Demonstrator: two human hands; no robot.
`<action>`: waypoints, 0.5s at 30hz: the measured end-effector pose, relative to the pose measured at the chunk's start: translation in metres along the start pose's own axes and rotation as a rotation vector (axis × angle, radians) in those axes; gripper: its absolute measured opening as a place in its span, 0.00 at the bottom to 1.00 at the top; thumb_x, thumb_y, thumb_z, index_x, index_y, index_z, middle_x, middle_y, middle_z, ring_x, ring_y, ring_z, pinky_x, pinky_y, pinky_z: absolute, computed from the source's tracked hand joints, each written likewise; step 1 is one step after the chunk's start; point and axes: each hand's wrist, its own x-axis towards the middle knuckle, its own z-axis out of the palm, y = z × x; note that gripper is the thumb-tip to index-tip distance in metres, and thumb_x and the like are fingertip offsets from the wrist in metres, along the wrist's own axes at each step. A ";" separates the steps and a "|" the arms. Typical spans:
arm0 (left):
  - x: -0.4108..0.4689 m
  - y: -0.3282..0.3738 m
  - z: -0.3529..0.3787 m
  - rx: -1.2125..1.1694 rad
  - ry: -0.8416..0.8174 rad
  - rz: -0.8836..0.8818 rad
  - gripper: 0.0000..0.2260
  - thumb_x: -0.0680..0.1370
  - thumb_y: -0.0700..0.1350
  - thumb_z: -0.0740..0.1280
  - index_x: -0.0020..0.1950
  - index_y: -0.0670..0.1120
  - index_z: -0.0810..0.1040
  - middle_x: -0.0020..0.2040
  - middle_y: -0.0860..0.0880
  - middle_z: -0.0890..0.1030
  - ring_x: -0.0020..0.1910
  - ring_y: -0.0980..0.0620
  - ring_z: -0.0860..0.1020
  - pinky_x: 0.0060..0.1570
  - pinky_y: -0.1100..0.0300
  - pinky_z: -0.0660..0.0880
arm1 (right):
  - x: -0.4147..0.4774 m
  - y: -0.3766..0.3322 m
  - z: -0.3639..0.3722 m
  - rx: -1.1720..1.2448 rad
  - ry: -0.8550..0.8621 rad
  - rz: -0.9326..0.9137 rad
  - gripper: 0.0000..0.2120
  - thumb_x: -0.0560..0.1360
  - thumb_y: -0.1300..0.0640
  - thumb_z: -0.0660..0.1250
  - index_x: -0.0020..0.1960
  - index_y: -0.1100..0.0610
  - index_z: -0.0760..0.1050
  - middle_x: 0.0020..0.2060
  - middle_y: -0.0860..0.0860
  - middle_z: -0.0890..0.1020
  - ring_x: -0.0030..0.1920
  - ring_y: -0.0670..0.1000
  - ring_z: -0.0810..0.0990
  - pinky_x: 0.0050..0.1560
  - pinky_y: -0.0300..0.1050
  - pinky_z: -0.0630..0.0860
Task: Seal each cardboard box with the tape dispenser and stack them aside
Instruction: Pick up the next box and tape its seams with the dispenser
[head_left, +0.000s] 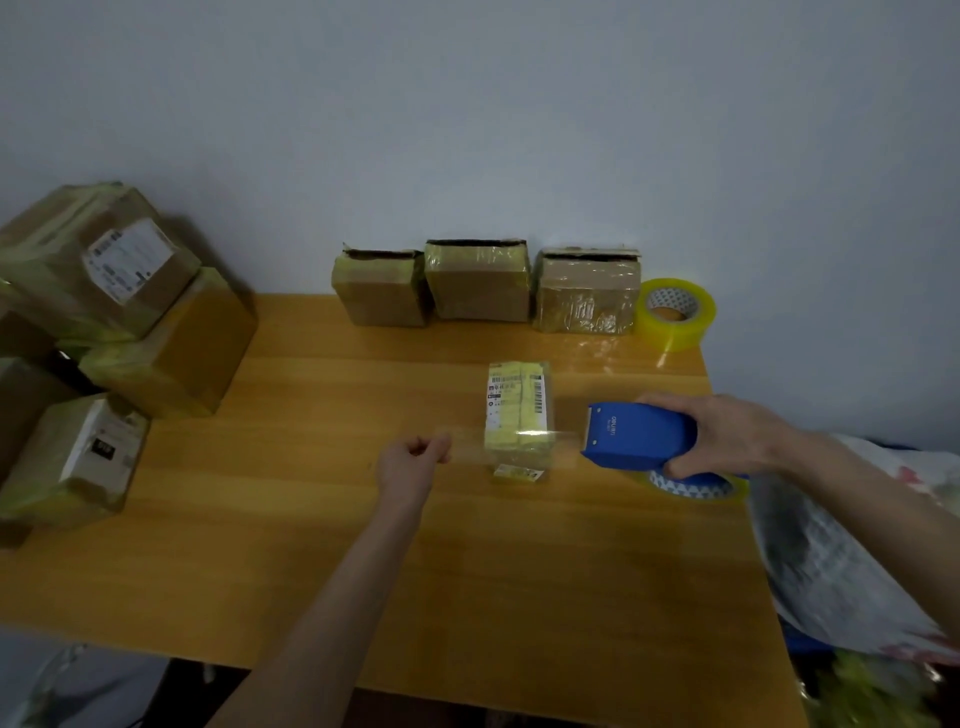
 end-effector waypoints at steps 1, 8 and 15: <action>0.002 -0.001 0.001 0.007 -0.002 0.001 0.13 0.77 0.46 0.69 0.33 0.45 0.77 0.33 0.51 0.79 0.31 0.55 0.71 0.40 0.55 0.69 | 0.001 0.000 0.000 -0.005 -0.008 0.000 0.41 0.67 0.48 0.74 0.74 0.37 0.58 0.57 0.43 0.76 0.55 0.49 0.76 0.58 0.51 0.75; 0.016 -0.016 0.011 0.078 0.008 -0.006 0.13 0.76 0.48 0.70 0.32 0.46 0.78 0.32 0.53 0.80 0.29 0.56 0.72 0.36 0.58 0.69 | 0.013 -0.005 0.010 -0.118 -0.048 0.009 0.40 0.67 0.44 0.72 0.74 0.36 0.56 0.55 0.44 0.78 0.54 0.50 0.77 0.54 0.51 0.77; 0.027 -0.027 0.023 0.485 -0.104 0.120 0.12 0.76 0.58 0.66 0.37 0.55 0.78 0.34 0.58 0.81 0.29 0.61 0.76 0.27 0.65 0.67 | 0.026 -0.017 0.035 -0.170 -0.060 0.055 0.39 0.66 0.41 0.70 0.72 0.35 0.55 0.49 0.43 0.76 0.47 0.50 0.75 0.38 0.45 0.73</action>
